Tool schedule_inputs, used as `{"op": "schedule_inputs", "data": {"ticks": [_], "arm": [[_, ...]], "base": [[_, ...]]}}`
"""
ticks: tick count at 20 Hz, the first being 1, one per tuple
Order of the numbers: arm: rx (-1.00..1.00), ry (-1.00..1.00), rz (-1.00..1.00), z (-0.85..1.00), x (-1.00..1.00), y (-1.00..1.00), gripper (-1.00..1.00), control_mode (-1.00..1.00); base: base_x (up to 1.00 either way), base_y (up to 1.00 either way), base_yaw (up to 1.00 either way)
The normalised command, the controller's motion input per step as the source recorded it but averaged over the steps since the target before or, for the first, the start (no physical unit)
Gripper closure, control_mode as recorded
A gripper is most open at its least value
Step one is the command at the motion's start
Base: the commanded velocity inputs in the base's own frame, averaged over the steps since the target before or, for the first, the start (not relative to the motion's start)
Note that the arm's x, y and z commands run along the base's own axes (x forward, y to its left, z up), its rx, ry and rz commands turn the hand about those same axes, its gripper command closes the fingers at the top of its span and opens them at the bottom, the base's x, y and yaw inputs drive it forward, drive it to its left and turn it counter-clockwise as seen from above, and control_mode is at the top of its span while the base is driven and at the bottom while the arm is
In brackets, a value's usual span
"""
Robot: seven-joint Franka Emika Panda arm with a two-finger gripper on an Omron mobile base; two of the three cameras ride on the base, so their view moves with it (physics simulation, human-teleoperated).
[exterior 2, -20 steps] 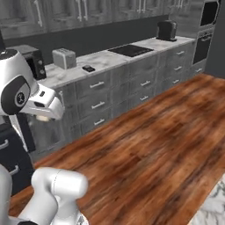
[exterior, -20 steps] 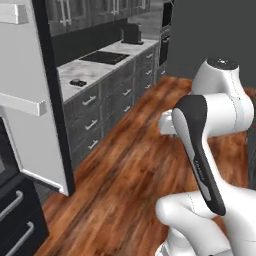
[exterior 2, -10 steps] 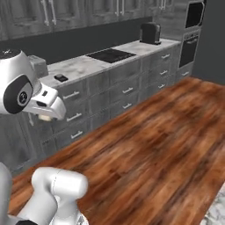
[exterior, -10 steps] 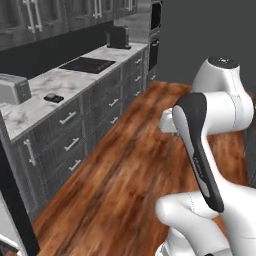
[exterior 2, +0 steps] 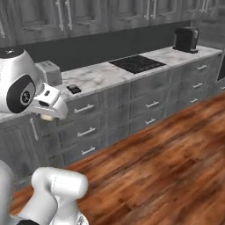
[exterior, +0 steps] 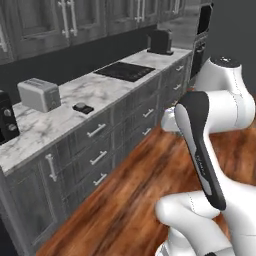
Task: Take the steak from the fridge and place it on the digital scale on the counter by the fridge. Wait a few seconds for a reading, then move it to the plate on the dining counter.
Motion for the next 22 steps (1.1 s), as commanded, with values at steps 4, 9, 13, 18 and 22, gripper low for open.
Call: {"op": "schedule_inputs", "data": {"ticks": [4,9,13,18,22], "arm": [[0.00,0.00,0.00,0.00,0.00,0.00,1.00,1.00],[0.00,0.00,0.00,0.00,0.00,0.00,1.00,1.00],[0.00,0.00,0.00,0.00,0.00,0.00,1.00,1.00],[0.00,0.00,0.00,0.00,0.00,0.00,1.00,1.00],[0.00,0.00,0.00,0.00,0.00,0.00,1.00,1.00]], "base": [[1.00,0.09,0.59],[1.00,-0.11,0.57],[0.97,-0.52,0.50],[0.74,-0.77,0.46],[0.47,-0.78,0.44]]}}
